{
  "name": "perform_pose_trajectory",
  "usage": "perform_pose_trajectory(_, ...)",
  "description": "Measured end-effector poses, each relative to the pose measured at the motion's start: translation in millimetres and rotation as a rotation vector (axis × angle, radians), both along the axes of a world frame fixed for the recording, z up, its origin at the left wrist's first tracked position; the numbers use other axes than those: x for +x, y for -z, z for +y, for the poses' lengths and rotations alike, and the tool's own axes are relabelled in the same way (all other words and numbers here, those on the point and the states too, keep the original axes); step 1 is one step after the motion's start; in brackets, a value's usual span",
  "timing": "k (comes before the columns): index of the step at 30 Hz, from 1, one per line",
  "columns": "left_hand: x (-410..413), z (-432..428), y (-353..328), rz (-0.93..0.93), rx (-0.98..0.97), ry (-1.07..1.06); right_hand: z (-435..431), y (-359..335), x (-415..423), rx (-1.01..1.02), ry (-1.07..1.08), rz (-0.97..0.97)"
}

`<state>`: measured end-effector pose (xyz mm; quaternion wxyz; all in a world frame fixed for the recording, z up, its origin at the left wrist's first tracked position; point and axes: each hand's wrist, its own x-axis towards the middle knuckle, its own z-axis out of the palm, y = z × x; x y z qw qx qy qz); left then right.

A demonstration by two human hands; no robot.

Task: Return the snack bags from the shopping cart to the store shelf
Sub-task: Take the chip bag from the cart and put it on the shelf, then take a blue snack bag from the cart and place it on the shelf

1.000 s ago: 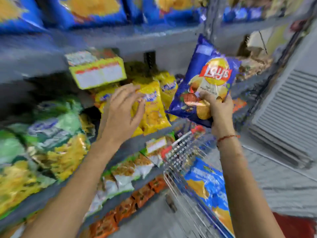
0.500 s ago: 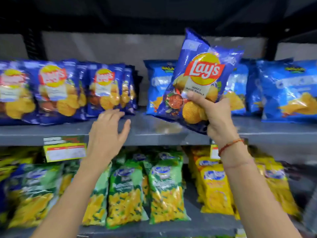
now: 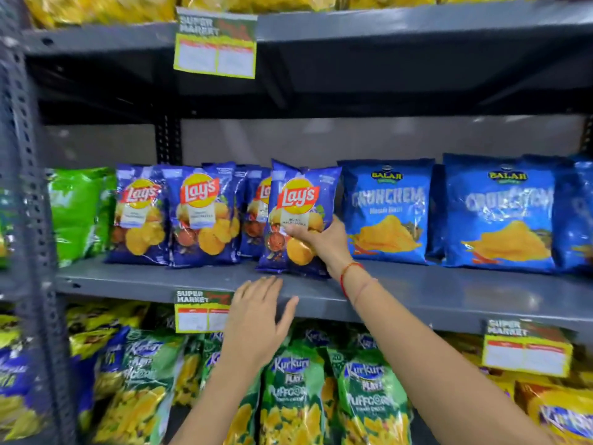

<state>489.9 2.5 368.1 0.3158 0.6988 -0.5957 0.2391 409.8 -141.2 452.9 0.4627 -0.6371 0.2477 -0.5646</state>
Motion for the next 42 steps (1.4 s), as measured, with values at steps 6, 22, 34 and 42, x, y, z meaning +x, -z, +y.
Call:
perform_pose_trajectory(6,-2,0,2,0.019,-0.010,-0.006,-11,8,22,0.008,0.105,0.161)
perform_pose_trajectory(22,-37,-10,9,0.102,-0.218,0.088,36,14,-94,-0.157,0.220,0.089)
perform_pose_trajectory(34,-248,-47,64,0.137,-0.220,0.720,98,149,-357,0.026,0.726,0.007)
perform_pose_trajectory(42,-381,-60,199,0.181,0.321,0.980,150,316,-493,0.489,1.042,0.151)
